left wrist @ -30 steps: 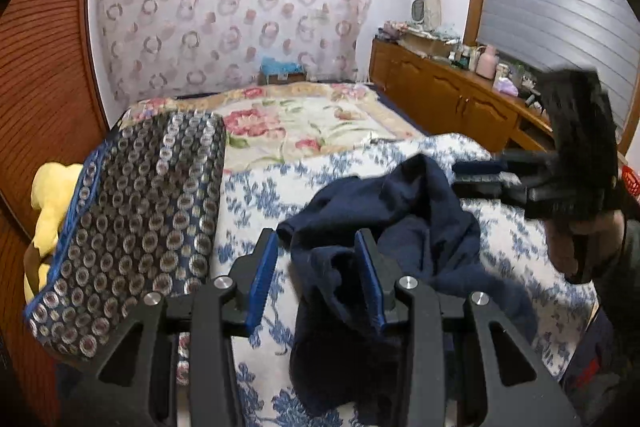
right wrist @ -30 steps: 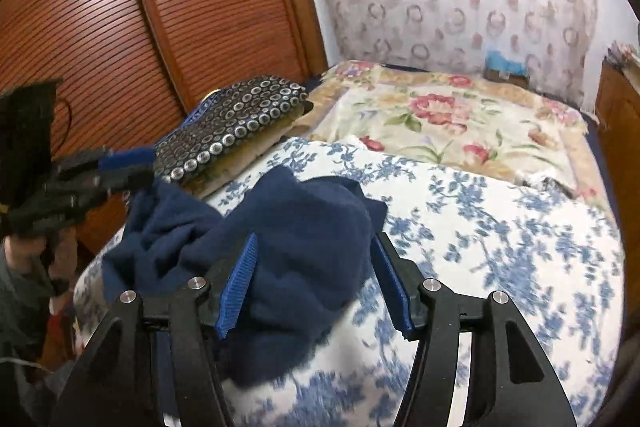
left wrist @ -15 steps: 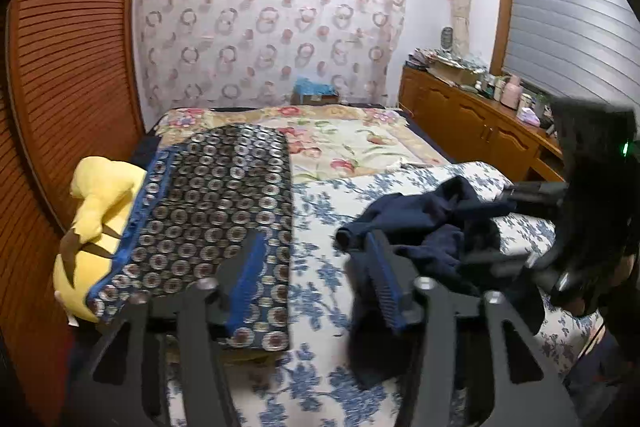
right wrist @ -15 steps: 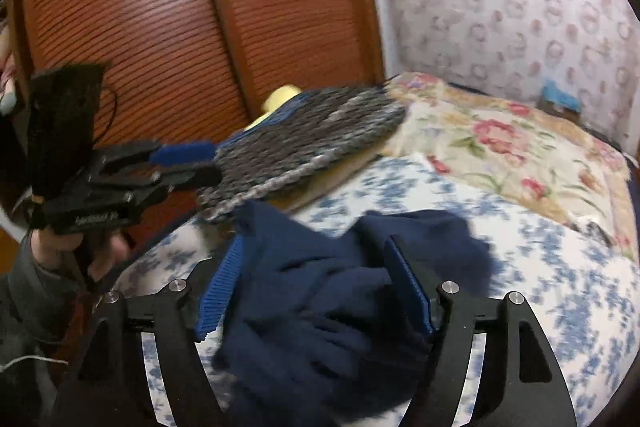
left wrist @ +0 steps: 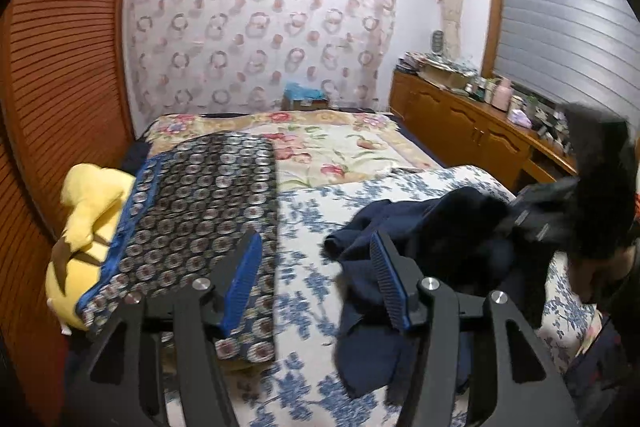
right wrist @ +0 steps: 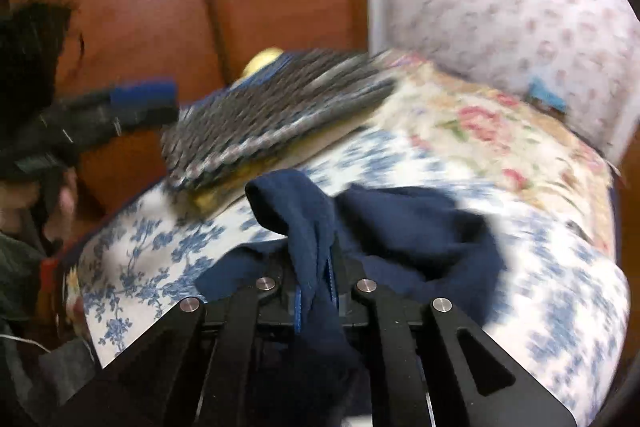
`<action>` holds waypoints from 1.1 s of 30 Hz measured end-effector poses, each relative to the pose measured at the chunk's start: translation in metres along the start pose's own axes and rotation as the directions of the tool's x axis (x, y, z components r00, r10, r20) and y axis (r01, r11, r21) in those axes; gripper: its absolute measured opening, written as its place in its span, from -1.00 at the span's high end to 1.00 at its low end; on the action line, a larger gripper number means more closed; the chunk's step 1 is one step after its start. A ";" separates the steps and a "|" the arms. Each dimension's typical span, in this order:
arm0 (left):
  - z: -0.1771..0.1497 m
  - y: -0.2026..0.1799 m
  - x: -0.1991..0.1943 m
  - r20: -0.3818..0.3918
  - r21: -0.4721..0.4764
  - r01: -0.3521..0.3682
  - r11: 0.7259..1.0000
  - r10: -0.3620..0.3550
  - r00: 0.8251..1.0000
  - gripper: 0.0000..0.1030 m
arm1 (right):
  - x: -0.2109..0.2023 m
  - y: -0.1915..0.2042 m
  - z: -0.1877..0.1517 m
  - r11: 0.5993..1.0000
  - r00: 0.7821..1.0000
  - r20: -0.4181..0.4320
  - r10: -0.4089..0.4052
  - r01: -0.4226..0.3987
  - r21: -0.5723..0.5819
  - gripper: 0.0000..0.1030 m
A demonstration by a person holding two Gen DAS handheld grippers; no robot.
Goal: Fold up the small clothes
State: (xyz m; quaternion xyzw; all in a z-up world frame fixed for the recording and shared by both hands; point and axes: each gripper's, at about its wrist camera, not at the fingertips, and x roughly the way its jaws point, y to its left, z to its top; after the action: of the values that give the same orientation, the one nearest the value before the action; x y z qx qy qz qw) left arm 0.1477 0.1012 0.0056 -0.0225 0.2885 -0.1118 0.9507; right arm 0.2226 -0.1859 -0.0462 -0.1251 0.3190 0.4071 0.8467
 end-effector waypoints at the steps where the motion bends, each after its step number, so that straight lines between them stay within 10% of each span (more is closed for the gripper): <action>1: 0.001 -0.004 0.003 -0.004 0.008 0.006 1.000 -0.006 1.000 -0.07 | -0.024 -0.019 -0.008 0.998 0.998 0.031 -0.054 0.053 0.043 0.89; 10: 0.010 -0.047 0.052 -0.084 0.102 0.081 0.991 -0.072 0.994 -0.07 | -0.090 -0.131 -0.096 0.895 0.934 -0.085 -0.348 0.357 0.267 0.88; 14: 0.008 -0.055 0.071 -0.120 0.125 0.083 0.989 -0.068 0.990 -0.07 | -0.100 -0.149 -0.113 0.854 0.900 -0.117 -0.419 0.435 0.286 0.30; 23: 0.002 -0.038 0.129 -0.219 0.107 -0.010 0.994 0.033 0.975 -0.07 | -0.086 -0.145 -0.051 0.939 0.953 0.033 -0.302 0.291 0.183 -0.35; 33: -0.011 -0.025 0.188 -0.350 0.047 -0.023 0.999 0.038 0.936 -0.07 | 0.014 -0.195 -0.013 0.968 0.981 -0.149 -0.124 0.152 0.200 -0.37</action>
State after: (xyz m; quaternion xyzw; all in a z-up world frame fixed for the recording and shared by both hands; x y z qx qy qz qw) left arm 0.2885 0.0351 -0.1025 0.0223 0.4513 -0.1051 0.8859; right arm 0.3733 -0.3081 -0.0742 -0.0841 0.4072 0.3016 0.8580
